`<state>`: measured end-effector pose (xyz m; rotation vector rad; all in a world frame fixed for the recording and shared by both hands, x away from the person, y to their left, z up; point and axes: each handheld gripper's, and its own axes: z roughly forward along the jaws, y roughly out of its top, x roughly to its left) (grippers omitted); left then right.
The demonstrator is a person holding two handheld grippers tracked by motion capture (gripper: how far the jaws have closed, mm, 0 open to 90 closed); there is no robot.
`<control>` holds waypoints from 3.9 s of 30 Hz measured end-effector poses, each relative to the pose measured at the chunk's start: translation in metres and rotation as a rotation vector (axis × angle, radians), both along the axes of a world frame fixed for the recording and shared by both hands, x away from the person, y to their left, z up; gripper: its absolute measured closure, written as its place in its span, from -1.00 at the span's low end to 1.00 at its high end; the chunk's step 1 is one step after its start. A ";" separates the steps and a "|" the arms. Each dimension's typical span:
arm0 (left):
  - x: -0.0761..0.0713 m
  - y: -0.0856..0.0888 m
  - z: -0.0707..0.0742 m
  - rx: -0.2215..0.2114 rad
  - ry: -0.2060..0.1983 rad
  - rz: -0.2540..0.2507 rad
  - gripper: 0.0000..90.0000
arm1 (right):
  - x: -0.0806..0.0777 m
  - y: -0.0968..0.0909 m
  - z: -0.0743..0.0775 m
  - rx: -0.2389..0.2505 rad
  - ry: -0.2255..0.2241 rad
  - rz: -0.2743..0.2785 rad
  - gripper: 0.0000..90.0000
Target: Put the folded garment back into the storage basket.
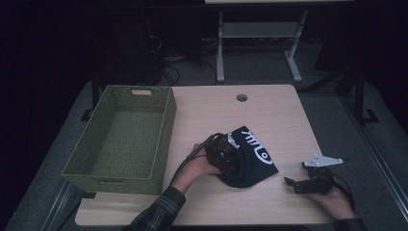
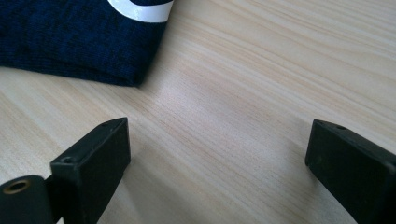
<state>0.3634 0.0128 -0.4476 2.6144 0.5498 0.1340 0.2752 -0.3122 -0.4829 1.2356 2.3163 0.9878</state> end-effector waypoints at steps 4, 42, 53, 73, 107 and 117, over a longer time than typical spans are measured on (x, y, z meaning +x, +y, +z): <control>0.000 0.000 -0.003 -0.011 0.006 0.000 -0.60 | 0.000 0.000 0.000 0.000 0.000 0.000 -0.86; -0.001 0.021 0.039 -0.149 0.056 0.031 0.62 | 0.000 0.000 0.000 0.000 0.000 -0.004 -0.86; 0.000 0.024 0.065 -0.187 0.042 0.039 0.62 | 0.000 0.000 0.000 0.000 0.001 -0.005 -0.86; 0.009 0.066 0.135 -0.190 -0.027 0.090 0.62 | 0.000 0.000 0.000 0.001 0.001 -0.005 -0.86; 0.007 0.181 0.197 -0.219 -0.129 0.322 0.62 | 0.000 0.000 0.000 0.002 0.001 -0.006 -0.86; 0.002 0.223 0.197 -0.225 -0.148 0.420 0.62 | 0.000 0.000 0.000 0.002 0.001 -0.005 -0.86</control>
